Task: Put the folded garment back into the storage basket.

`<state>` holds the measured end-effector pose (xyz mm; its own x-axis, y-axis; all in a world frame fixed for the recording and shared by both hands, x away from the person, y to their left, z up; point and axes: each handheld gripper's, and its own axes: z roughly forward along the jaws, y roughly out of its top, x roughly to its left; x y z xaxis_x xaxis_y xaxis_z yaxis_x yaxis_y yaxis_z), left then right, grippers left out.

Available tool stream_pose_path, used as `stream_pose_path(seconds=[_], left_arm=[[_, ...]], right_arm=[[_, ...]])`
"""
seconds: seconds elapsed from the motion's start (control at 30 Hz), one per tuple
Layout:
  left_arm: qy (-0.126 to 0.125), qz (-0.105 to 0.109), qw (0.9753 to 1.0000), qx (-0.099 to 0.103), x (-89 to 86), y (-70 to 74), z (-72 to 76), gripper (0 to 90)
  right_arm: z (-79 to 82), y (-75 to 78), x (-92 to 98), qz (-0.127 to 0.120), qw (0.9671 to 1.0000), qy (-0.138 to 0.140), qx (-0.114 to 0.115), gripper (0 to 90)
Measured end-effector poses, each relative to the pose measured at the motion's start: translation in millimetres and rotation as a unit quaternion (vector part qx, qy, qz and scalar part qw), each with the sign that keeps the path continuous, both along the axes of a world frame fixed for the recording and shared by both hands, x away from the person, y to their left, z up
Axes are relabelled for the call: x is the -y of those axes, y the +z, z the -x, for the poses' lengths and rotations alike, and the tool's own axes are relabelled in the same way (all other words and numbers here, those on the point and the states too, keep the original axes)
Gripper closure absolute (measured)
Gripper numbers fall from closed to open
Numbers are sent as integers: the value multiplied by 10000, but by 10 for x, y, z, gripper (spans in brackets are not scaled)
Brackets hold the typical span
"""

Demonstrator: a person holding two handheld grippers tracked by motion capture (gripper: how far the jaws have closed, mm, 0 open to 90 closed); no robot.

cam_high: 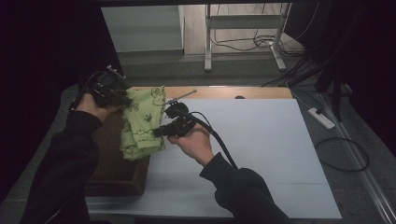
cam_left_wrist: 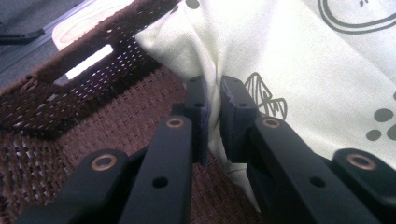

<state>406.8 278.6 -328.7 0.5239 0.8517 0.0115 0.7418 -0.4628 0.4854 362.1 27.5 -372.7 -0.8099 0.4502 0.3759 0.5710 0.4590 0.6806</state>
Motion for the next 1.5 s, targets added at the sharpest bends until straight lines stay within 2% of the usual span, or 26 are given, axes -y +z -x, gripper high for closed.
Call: stream_pose_path(seconds=[1.03, 1.5], left_arm=[[386, -327, 9987, -60, -455, -149, 57, 818], [477, -468, 9977, -70, -551, -271, 46, 818]], right_arm=[[38, -152, -614, 86, 9998, 152, 4, 831], [63, -281, -807, 183, 9998, 92, 33, 831]])
